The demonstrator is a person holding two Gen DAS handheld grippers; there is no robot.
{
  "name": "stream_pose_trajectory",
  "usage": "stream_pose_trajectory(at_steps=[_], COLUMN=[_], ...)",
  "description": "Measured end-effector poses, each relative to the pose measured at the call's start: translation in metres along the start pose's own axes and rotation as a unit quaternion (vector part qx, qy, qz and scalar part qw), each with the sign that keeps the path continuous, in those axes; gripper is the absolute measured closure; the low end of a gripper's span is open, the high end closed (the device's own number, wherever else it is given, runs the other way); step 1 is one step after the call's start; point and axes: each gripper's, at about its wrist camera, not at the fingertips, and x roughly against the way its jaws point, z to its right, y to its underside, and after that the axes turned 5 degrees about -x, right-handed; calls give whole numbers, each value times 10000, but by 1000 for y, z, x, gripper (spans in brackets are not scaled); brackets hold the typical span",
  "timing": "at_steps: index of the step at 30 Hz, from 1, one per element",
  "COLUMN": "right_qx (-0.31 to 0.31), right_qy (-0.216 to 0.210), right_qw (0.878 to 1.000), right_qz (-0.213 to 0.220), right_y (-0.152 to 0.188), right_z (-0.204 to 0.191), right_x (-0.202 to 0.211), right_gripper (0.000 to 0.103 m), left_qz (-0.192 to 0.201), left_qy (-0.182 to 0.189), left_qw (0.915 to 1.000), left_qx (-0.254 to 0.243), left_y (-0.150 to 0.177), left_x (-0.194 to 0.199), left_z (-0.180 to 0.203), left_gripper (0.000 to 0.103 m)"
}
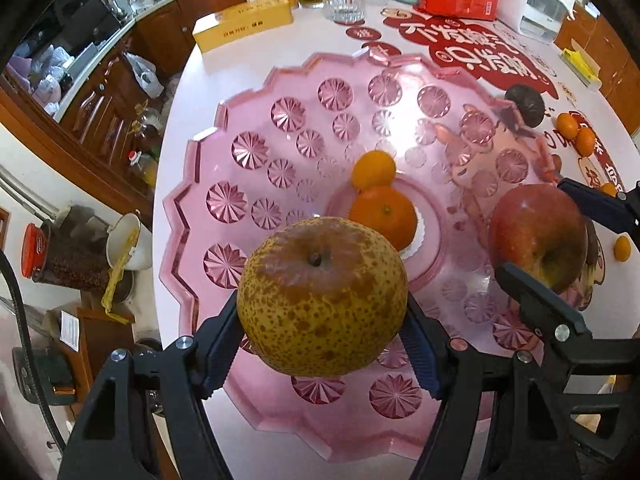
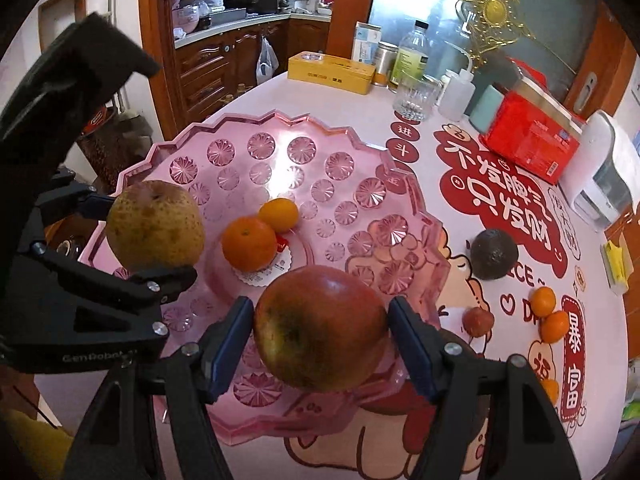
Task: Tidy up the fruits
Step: 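Carry pear and apple over the pink bowl and open both tools, then move both tools back toward the avocado and remaining mandarins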
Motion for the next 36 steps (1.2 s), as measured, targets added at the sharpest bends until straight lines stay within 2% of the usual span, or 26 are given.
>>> stream_pose_trajectory(at_steps=[9, 11, 13, 16, 23, 36], right_qx=[141, 116, 97, 26, -111, -473], right_qy=[-74, -131, -144, -188, -181, -213], right_qw=[9999, 9998, 9998, 9995, 9992, 9972], right_qz=[-6, -17, 100, 241, 337, 529], right_y=[-1, 0, 1, 1, 3, 21], right_z=[-1, 0, 2, 5, 8, 17], right_x=[-7, -5, 1, 10, 23, 57], right_gripper=[33, 33, 33, 32, 31, 31], left_qz=[-134, -147, -105, -24, 87, 567], left_qy=[-35, -7, 25, 143, 208, 216], left_qw=[9999, 9999, 9999, 9999, 9996, 9979], left_qx=[-93, -91, -23, 95, 181, 231], left_y=[-3, -5, -5, -6, -5, 11], left_x=[-9, -9, -6, 0, 16, 62], left_z=[2, 2, 0, -5, -6, 10], left_gripper=[30, 26, 17, 13, 13, 13])
